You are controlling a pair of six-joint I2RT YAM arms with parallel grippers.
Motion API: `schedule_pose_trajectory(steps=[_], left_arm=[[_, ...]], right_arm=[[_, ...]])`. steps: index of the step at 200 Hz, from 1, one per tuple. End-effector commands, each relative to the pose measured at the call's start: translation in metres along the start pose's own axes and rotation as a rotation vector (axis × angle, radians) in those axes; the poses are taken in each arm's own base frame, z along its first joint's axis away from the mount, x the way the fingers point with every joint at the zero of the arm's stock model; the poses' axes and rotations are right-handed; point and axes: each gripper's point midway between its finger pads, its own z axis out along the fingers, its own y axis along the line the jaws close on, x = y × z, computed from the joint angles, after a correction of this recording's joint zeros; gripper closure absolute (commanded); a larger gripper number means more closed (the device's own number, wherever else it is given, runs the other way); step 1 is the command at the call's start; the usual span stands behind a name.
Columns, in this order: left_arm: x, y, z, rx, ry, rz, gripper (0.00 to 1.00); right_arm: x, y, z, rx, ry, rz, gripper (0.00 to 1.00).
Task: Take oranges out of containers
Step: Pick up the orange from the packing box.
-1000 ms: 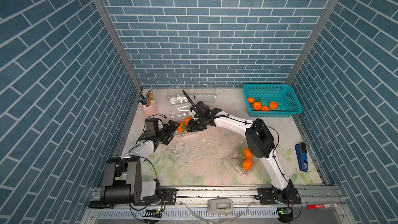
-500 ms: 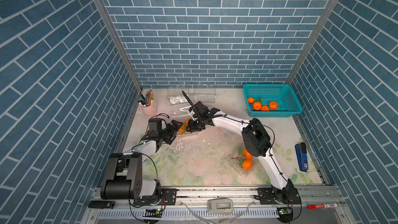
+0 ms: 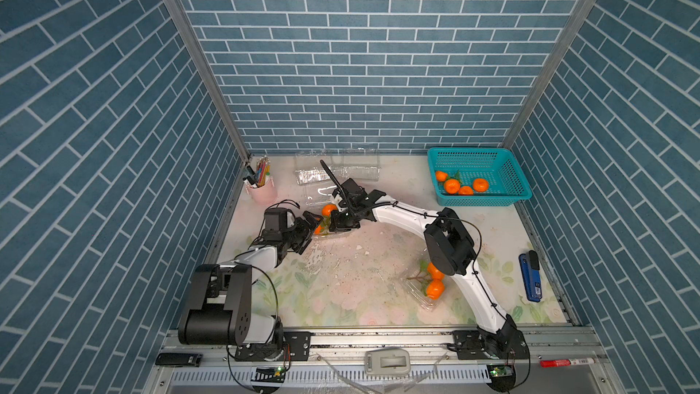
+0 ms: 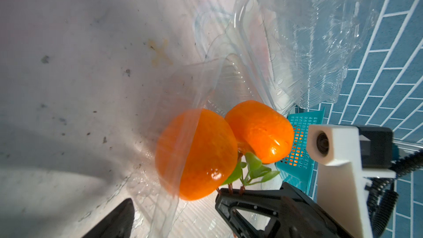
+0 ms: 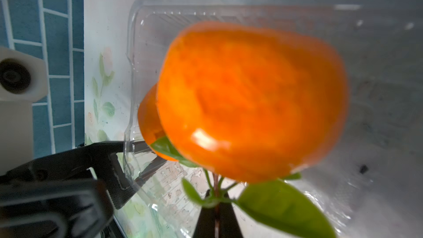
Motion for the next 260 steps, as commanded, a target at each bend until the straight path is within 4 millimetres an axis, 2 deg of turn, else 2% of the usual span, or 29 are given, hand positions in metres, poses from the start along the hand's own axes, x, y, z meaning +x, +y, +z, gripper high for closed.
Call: schedule_pose_trajectory(steps=[1, 32, 88, 101, 105, 117, 146, 159, 171, 190, 211, 242, 260], left_arm=[[0.001, -0.001, -0.002, -0.003, -0.007, 0.008, 0.01], [0.0, -0.003, -0.008, -0.009, -0.019, 0.017, 0.01], [-0.008, -0.011, -0.031, -0.041, -0.069, 0.063, 0.01], [-0.009, -0.013, -0.035, -0.043, -0.077, 0.07, 0.01], [-0.009, -0.014, -0.036, -0.043, -0.079, 0.076, 0.01], [-0.011, -0.019, -0.04, -0.046, -0.086, 0.095, 0.01], [-0.017, -0.044, -0.053, -0.019, -0.106, 0.153, 0.01], [-0.018, -0.063, -0.058, 0.003, -0.111, 0.197, 0.01], [-0.019, -0.092, -0.063, 0.029, -0.123, 0.264, 0.01], [-0.009, -0.135, -0.06, 0.058, -0.112, 0.378, 0.01], [0.012, -0.18, -0.044, 0.097, -0.08, 0.492, 0.01], [0.057, -0.237, -0.014, 0.158, -0.012, 0.642, 0.01], [0.086, -0.26, 0.006, 0.187, 0.042, 0.7, 0.01]], right_arm=[[-0.012, 0.007, -0.015, -0.001, -0.038, -0.011, 0.98], [-0.022, 0.011, -0.031, -0.012, -0.071, -0.011, 0.98], [-0.044, 0.019, -0.07, -0.044, -0.173, -0.019, 0.99], [-0.048, 0.014, -0.072, -0.041, -0.183, -0.008, 0.99], [-0.053, 0.023, -0.087, -0.058, -0.21, -0.019, 0.99], [-0.058, 0.025, -0.097, -0.071, -0.233, -0.017, 0.99], [-0.072, 0.03, -0.129, -0.12, -0.295, -0.005, 0.99], [-0.079, 0.027, -0.151, -0.132, -0.336, 0.001, 0.99], [-0.085, 0.021, -0.176, -0.137, -0.381, 0.012, 0.99], [-0.095, -0.002, -0.219, -0.119, -0.463, 0.049, 0.99], [-0.101, -0.043, -0.27, -0.064, -0.56, 0.107, 0.99], [-0.099, -0.128, -0.348, 0.046, -0.713, 0.245, 0.99], [-0.089, -0.186, -0.386, 0.136, -0.792, 0.344, 1.0]])
